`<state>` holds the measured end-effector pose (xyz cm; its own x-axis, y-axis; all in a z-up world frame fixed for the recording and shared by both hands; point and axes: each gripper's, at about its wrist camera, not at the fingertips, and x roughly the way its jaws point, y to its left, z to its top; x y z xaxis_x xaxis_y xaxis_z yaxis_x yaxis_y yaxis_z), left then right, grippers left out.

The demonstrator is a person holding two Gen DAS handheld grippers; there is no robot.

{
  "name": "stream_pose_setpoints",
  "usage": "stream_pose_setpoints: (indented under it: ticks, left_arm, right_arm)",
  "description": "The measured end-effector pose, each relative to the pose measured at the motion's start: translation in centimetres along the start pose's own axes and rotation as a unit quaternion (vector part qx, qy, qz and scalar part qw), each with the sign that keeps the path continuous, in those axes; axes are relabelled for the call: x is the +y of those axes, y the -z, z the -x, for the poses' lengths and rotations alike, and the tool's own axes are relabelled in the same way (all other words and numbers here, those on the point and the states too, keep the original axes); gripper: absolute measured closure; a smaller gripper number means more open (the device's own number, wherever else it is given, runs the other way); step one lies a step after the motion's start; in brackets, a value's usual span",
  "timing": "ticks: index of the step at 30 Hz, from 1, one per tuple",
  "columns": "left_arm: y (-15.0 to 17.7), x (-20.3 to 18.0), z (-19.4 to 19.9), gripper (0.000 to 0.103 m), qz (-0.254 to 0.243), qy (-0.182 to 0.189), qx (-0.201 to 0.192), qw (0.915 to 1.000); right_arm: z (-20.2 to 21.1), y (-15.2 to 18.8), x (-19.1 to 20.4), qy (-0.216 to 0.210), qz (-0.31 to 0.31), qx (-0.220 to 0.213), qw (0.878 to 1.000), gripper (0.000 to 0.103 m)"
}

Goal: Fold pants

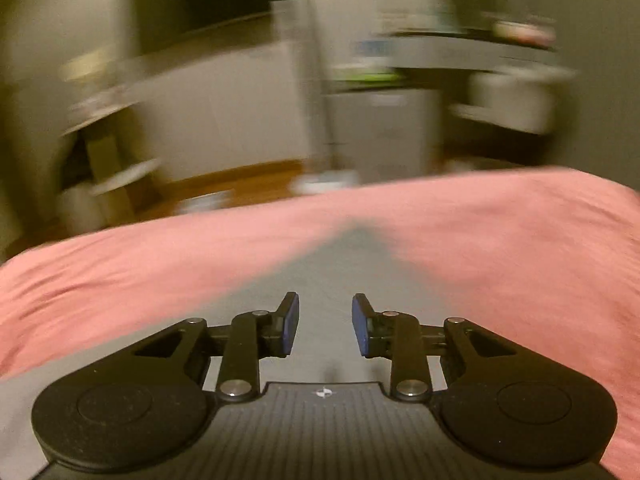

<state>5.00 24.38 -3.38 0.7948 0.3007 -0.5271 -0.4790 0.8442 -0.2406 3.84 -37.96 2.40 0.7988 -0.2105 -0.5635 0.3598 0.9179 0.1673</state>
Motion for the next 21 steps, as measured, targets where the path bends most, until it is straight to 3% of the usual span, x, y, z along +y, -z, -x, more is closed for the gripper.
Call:
stream_pose_setpoints:
  ticks: [2,4,5,6,8,11,13,15,18,19,20,21]
  left_arm:
    - [0.8,-1.2,-1.7,0.024,-0.016,0.004,0.029,0.9994]
    - [1.2,-1.0,-3.6,0.035,-0.01,-0.007,0.073,0.9972]
    - [1.3,-0.7,-4.1,0.049,-0.005,-0.018,0.081,0.9966]
    - [1.3,-0.3,-4.3,0.061,-0.003,-0.029,0.078,0.9965]
    - [1.5,-0.1,-4.0,0.064,-0.011,-0.037,0.063,0.9973]
    - [2.1,-0.2,-4.6,0.058,-0.026,-0.037,0.061,0.9971]
    - [2.2,-0.3,-4.7,0.043,-0.022,-0.018,0.058,0.9979]
    - [2.3,-0.3,-4.9,0.031,-0.016,0.002,0.054,0.9984]
    - [2.5,-0.5,-4.9,0.025,-0.022,0.008,0.053,0.9983]
    - [2.5,-0.5,-5.0,0.024,-0.023,0.011,0.052,0.9983]
    - [2.6,-0.5,-5.0,0.023,-0.023,0.013,0.052,0.9983]
    - [2.6,-0.4,-5.0,0.022,-0.022,0.015,0.051,0.9983]
  right_arm:
    - [-2.2,0.1,5.8,-0.099,0.06,0.039,0.992,0.068]
    - [-4.4,0.7,11.5,-0.192,0.109,0.082,0.972,0.068]
    - [-5.6,1.2,14.4,-0.23,0.13,0.101,0.959,0.068]
    - [-6.6,1.6,17.2,-0.258,0.152,0.118,0.947,0.068]
    - [-8.5,2.2,22.1,-0.294,0.192,0.135,0.927,0.068]
    - [-11.1,2.9,28.1,-0.323,0.229,0.153,0.905,0.068]
    - [-12.8,3.4,31.2,-0.347,0.234,0.178,0.89,0.062]
    - [-13.9,3.9,33.5,-0.364,0.241,0.199,0.878,0.043]
    - [-15.2,5.1,35.7,-0.369,0.285,0.205,0.861,0.043]
    - [-15.4,5.8,36.8,-0.362,0.299,0.208,0.858,0.048]
    - [-15.0,6.1,37.1,-0.368,0.312,0.206,0.851,0.07]
    - [-14.5,6.3,37.0,-0.375,0.321,0.2,0.846,0.082]
